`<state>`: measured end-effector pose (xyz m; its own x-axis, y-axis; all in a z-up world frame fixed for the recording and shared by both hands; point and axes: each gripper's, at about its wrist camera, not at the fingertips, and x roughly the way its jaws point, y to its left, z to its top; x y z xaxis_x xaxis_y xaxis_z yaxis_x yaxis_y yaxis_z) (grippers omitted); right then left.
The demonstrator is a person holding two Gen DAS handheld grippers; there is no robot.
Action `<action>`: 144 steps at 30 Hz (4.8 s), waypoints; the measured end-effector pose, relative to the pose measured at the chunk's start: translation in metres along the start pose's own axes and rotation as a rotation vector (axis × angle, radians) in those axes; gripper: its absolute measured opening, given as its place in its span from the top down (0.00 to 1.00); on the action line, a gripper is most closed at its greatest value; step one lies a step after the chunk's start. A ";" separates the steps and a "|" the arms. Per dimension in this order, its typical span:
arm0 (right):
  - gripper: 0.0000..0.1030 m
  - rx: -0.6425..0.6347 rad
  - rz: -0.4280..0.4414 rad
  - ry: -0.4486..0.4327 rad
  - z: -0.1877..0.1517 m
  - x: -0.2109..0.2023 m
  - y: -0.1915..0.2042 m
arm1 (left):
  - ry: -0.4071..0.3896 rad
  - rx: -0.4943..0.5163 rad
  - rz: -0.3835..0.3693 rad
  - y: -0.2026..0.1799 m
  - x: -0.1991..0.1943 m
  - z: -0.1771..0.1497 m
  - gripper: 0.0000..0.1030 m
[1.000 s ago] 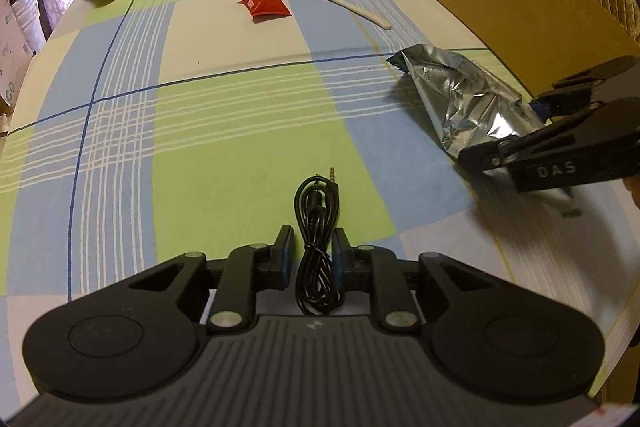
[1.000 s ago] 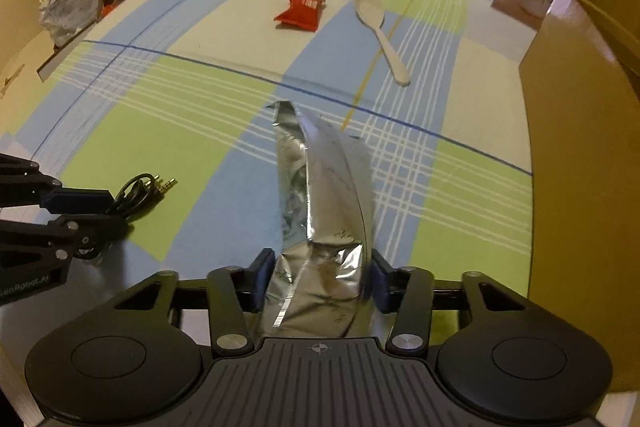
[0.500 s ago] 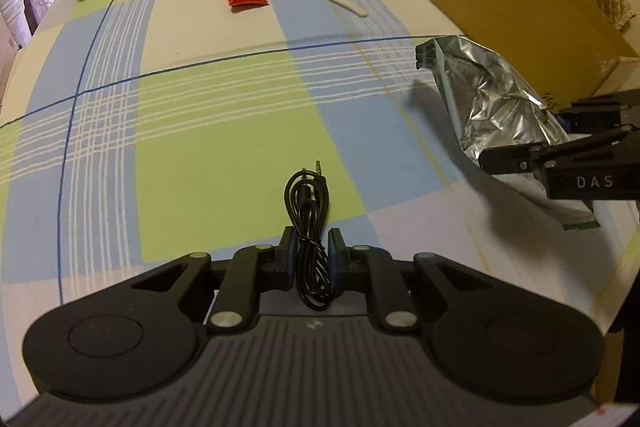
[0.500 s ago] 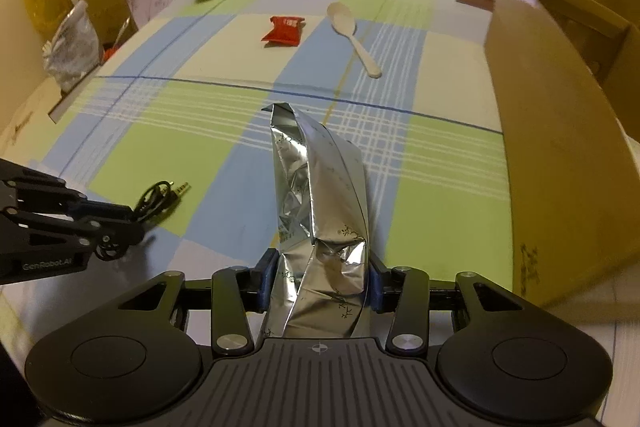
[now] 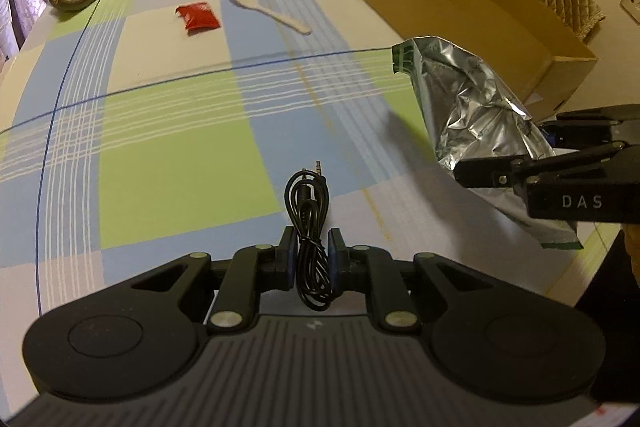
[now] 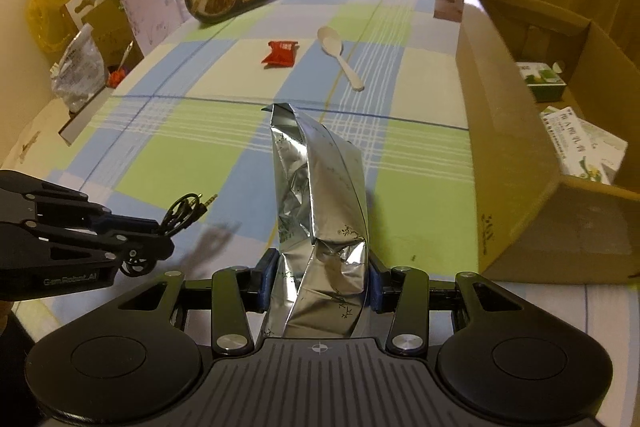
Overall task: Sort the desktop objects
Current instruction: 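Carry the foil bag and black cable over the cardboard box with both tools, then open both tools to drop the foil bag and cable into the cardboard box, then withdraw both tools from the box toward the red packet and white spoon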
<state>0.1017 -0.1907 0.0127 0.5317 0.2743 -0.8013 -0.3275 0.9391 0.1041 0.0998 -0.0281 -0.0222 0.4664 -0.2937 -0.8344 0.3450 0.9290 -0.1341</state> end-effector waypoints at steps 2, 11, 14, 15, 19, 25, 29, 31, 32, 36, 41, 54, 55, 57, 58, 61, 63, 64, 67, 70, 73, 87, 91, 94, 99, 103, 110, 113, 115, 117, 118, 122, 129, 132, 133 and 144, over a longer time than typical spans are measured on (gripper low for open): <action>0.61 0.004 -0.002 -0.013 -0.001 -0.008 -0.001 | -0.009 0.007 0.001 -0.007 -0.005 0.002 0.89; 0.61 0.033 -0.007 -0.080 0.000 -0.040 -0.009 | -0.042 0.039 0.008 -0.030 -0.021 0.013 0.89; 0.61 0.037 -0.011 -0.102 0.002 -0.049 -0.012 | -0.051 0.046 0.010 -0.038 -0.025 0.018 0.89; 0.61 0.037 -0.014 -0.109 0.003 -0.052 -0.014 | -0.054 0.049 0.010 -0.041 -0.026 0.020 0.89; 0.61 0.040 -0.028 -0.136 0.006 -0.063 -0.020 | -0.071 0.053 0.005 -0.051 -0.029 0.030 0.89; 0.61 0.055 -0.051 -0.177 0.012 -0.080 -0.035 | -0.105 0.065 -0.019 -0.069 -0.032 0.050 0.89; 0.61 0.061 -0.072 -0.203 0.019 -0.092 -0.047 | -0.129 0.078 -0.043 -0.084 -0.032 0.066 0.89; 0.61 0.064 -0.082 -0.217 0.022 -0.097 -0.054 | -0.141 0.082 -0.057 -0.092 -0.032 0.075 0.89; 0.61 0.066 -0.088 -0.225 0.025 -0.100 -0.058 | -0.146 0.084 -0.064 -0.096 -0.032 0.080 0.89; 0.61 0.073 -0.115 -0.252 0.034 -0.111 -0.079 | -0.166 0.104 -0.087 -0.116 -0.028 0.102 0.89; 0.61 0.078 -0.163 -0.276 0.048 -0.122 -0.110 | -0.188 0.133 -0.126 -0.143 -0.018 0.130 0.89; 0.61 0.108 -0.241 -0.248 0.070 -0.105 -0.193 | -0.193 0.145 -0.184 -0.190 0.036 0.183 0.89; 0.61 0.110 -0.241 -0.243 0.071 -0.103 -0.198 | -0.192 0.150 -0.181 -0.192 0.040 0.185 0.89; 0.61 0.108 -0.239 -0.235 0.073 -0.098 -0.205 | -0.192 0.151 -0.178 -0.194 0.047 0.189 0.89; 0.61 0.105 -0.238 -0.232 0.074 -0.095 -0.207 | -0.191 0.151 -0.176 -0.194 0.049 0.190 0.89; 0.61 0.101 -0.237 -0.232 0.076 -0.087 -0.212 | -0.195 0.152 -0.168 -0.195 0.058 0.194 0.88; 0.61 0.105 -0.235 -0.229 0.078 -0.082 -0.214 | -0.211 0.155 -0.152 -0.196 0.062 0.196 0.88; 0.61 0.107 -0.233 -0.228 0.079 -0.080 -0.216 | -0.223 0.155 -0.146 -0.196 0.064 0.197 0.82; 0.76 0.109 -0.227 -0.228 0.080 -0.076 -0.217 | -0.240 0.159 -0.145 -0.194 0.063 0.195 0.64; 0.80 0.100 -0.217 -0.234 0.081 -0.074 -0.217 | -0.253 0.166 -0.124 -0.188 0.057 0.189 0.64; 0.80 0.093 -0.227 -0.237 0.084 -0.071 -0.214 | -0.256 0.148 -0.119 -0.177 0.049 0.180 0.64; 0.51 0.110 -0.216 -0.280 0.068 -0.099 -0.197 | -0.247 0.059 -0.081 -0.140 0.022 0.139 0.56; 0.41 0.117 -0.195 -0.284 0.059 -0.105 -0.181 | -0.248 0.028 -0.065 -0.127 0.012 0.128 0.52; 0.36 0.123 -0.175 -0.282 0.052 -0.107 -0.167 | -0.248 0.014 -0.047 -0.117 0.003 0.118 0.51; 0.34 0.119 -0.140 -0.258 0.041 -0.105 -0.145 | -0.250 -0.008 -0.019 -0.103 -0.012 0.099 0.42; 0.20 0.112 -0.122 -0.252 0.034 -0.105 -0.128 | -0.245 -0.031 0.000 -0.091 -0.022 0.086 0.36; 0.11 0.072 -0.105 -0.242 0.030 -0.106 -0.102 | -0.244 -0.057 0.026 -0.074 -0.035 0.064 0.16; 0.08 0.053 -0.096 -0.238 0.031 -0.105 -0.091 | -0.242 -0.072 0.041 -0.064 -0.039 0.057 0.09; 0.08 0.031 -0.087 -0.238 0.032 -0.104 -0.082 | -0.240 -0.077 0.059 -0.057 -0.042 0.052 0.06; 0.07 0.015 -0.079 -0.239 0.034 -0.104 -0.075 | -0.240 -0.083 0.079 -0.049 -0.044 0.048 0.05; 0.07 0.008 -0.075 -0.239 0.036 -0.103 -0.071 | -0.239 -0.087 0.087 -0.044 -0.044 0.046 0.04; 0.05 -0.035 -0.052 -0.239 0.043 -0.098 -0.056 | -0.236 -0.095 0.108 -0.024 -0.046 0.040 0.02; 0.02 -0.115 -0.020 -0.218 0.061 -0.072 -0.030 | -0.220 -0.102 0.181 0.014 -0.046 0.039 0.01; 0.02 -0.145 -0.007 -0.216 0.072 -0.059 -0.021 | -0.213 -0.092 0.212 0.028 -0.043 0.042 0.01; 0.02 -0.153 -0.002 -0.213 0.075 -0.054 -0.018 | -0.210 -0.089 0.218 0.032 -0.042 0.044 0.01; 0.02 -0.230 0.020 -0.170 0.121 0.019 -0.002 | -0.210 -0.083 0.264 0.079 -0.005 0.078 0.01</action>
<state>0.2073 -0.1626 0.0684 0.6407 0.3414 -0.6878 -0.4977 0.8667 -0.0335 0.1884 0.0293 0.0137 0.6912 -0.0729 -0.7190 0.1267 0.9917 0.0213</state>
